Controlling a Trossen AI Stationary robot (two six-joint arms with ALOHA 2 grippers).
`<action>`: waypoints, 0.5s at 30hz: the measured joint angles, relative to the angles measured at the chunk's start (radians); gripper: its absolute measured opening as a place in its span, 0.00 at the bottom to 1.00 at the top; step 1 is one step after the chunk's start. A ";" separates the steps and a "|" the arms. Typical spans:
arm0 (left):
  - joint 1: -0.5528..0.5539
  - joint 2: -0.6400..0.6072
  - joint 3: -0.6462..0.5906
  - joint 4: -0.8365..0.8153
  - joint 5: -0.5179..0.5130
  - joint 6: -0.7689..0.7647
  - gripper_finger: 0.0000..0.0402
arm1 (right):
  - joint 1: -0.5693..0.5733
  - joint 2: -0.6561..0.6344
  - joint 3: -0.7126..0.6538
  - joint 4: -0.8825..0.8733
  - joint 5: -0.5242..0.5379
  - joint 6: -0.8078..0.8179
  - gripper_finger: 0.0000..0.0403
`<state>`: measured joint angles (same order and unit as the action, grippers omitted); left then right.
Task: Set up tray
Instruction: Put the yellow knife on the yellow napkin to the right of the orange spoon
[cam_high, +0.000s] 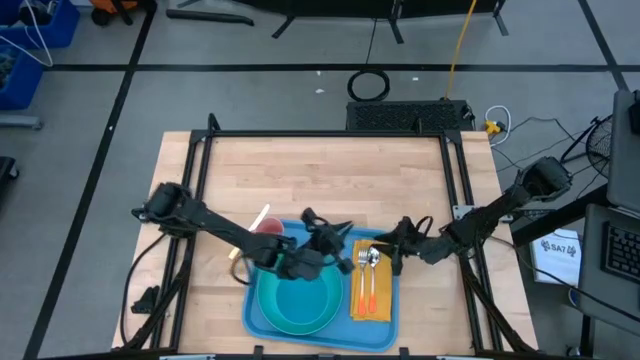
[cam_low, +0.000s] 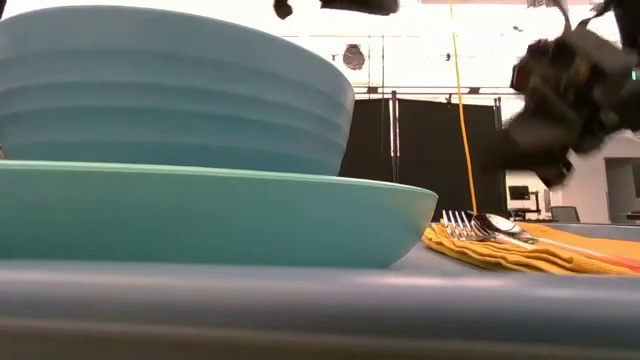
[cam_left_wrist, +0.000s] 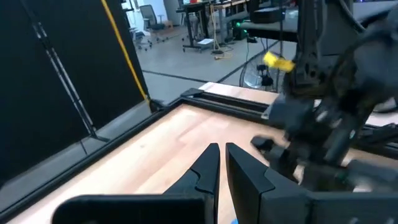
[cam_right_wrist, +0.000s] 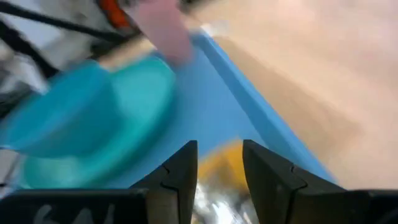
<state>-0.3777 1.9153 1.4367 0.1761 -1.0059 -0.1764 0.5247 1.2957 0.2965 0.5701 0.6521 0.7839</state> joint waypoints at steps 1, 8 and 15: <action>-0.003 -0.032 -0.033 0.001 -0.001 -0.011 0.08 | 0.000 -0.018 0.000 0.042 -0.001 -0.065 0.30; -0.015 -0.313 -0.364 0.029 0.047 -0.108 0.08 | 0.000 -0.300 0.000 0.113 -0.130 -0.425 0.30; -0.044 -0.560 -0.680 0.078 0.092 -0.202 0.08 | 0.000 -0.709 0.000 -0.141 -0.103 -0.570 0.29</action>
<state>-0.4216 1.3550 0.7564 0.2544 -0.9137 -0.3786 0.5251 0.5872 0.2970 0.4289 0.5495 0.2135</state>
